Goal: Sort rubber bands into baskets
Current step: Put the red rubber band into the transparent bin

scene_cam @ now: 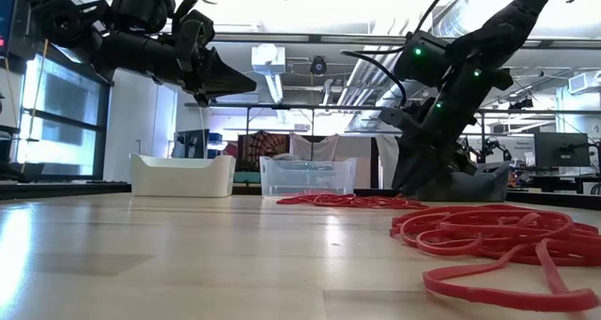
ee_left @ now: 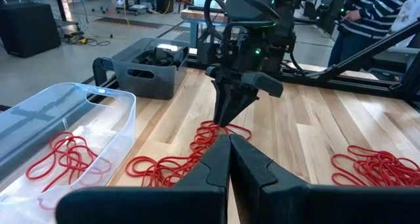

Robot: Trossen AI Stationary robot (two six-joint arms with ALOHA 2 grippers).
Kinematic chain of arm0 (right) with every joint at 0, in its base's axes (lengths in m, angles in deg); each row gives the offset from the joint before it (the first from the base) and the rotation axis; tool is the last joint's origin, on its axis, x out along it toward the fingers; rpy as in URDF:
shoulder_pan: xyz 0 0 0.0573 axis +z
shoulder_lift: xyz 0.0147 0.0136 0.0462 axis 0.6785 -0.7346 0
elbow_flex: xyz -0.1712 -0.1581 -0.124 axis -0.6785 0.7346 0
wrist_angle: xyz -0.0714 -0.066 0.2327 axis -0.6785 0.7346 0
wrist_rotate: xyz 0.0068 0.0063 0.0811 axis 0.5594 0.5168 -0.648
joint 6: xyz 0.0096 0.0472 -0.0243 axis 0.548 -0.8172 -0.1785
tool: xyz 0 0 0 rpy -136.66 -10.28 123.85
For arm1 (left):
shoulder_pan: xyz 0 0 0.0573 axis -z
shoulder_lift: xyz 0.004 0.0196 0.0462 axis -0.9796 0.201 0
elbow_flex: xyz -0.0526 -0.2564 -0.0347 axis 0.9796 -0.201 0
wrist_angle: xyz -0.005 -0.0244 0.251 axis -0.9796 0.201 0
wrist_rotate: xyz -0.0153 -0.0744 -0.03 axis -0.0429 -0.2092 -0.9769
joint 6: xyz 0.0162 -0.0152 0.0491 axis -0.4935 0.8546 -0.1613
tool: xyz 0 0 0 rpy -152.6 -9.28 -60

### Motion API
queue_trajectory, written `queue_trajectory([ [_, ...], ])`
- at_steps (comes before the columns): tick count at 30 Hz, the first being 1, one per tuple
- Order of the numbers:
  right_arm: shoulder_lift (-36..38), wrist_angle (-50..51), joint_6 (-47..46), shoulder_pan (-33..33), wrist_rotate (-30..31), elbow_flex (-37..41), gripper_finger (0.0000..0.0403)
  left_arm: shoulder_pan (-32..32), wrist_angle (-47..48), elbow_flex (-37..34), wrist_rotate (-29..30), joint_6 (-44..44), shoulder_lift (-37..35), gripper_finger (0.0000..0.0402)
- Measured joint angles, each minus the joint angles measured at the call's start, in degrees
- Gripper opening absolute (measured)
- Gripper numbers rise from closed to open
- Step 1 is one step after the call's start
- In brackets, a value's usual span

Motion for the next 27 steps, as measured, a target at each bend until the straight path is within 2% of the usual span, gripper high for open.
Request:
queue_trajectory([
  [5,0.0,0.0,-1.0,0.0,-0.2,0.0,0.0063,0.0,0.0,0.0,0.0,0.0,0.0,0.0000],
  [16,-5.0,-5.3,-0.9,0.0,-0.5,0.0,0.0079,0.0,0.3,0.0,0.0,0.1,0.0,0.0000],
  [24,-0.7,0.5,4.7,0.7,0.3,-4.1,0.0010,0.0,0.3,0.0,0.0,0.1,0.0,0.0000],
  [27,0.9,6.0,7.5,1.7,2.3,-8.1,0.0006,0.0,0.3,0.0,0.0,0.2,0.0,0.0000],
])
